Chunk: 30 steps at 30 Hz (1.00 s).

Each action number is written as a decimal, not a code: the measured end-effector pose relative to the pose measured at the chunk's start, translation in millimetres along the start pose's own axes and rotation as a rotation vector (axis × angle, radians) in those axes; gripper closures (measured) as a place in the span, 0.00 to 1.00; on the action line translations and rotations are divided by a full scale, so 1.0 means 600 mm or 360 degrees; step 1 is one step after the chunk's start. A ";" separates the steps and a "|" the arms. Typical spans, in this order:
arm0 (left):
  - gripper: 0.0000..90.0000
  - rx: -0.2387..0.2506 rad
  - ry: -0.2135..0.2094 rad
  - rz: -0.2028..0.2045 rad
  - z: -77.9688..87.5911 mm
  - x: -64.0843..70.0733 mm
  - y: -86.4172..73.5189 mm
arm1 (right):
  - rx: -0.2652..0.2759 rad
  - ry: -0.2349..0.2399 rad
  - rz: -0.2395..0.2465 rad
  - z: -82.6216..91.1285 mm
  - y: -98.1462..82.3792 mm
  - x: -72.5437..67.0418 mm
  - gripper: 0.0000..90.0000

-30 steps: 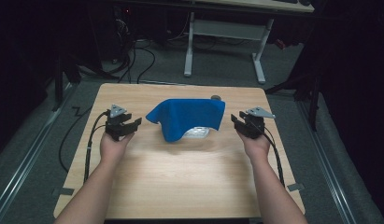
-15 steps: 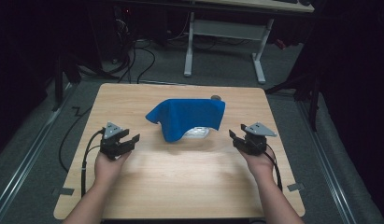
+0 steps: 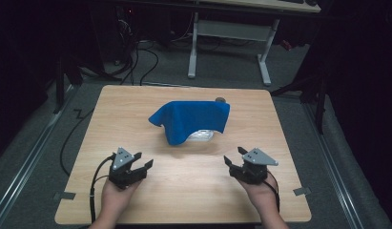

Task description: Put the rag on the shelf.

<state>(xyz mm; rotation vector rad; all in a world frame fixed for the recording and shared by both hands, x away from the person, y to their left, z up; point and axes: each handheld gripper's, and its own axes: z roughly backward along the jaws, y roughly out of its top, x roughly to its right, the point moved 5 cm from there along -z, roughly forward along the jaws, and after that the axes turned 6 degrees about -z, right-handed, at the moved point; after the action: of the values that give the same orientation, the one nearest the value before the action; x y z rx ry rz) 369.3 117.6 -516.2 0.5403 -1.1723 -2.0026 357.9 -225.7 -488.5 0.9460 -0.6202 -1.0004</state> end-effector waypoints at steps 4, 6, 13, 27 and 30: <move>0.50 -0.0062 -0.0064 -0.0019 -0.020 0.059 -0.030 | -0.0006 0.0039 -0.0020 0.007 -0.028 -0.043 0.41; 0.54 -0.0141 -0.0170 -0.0039 -0.032 0.084 -0.038 | -0.0017 0.0062 -0.0057 0.004 -0.051 -0.057 0.43; 0.49 -0.0249 -0.0257 -0.0233 -0.055 0.112 -0.045 | -0.0159 0.0169 0.0062 -0.031 -0.080 -0.073 0.42; 0.46 -0.0222 -0.0188 -0.0177 -0.052 0.084 -0.050 | -0.0174 0.0150 -0.0030 -0.034 -0.089 -0.045 0.43; 0.46 -0.0235 -0.0177 -0.0168 -0.054 0.078 -0.052 | -0.0173 0.0154 -0.0031 -0.035 -0.090 -0.045 0.43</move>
<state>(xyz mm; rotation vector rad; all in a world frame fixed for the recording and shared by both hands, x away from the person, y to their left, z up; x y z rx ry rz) 349.1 73.0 -558.8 0.4289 -1.0698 -2.2140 340.4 -205.3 -546.2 0.9002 -0.4715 -0.9898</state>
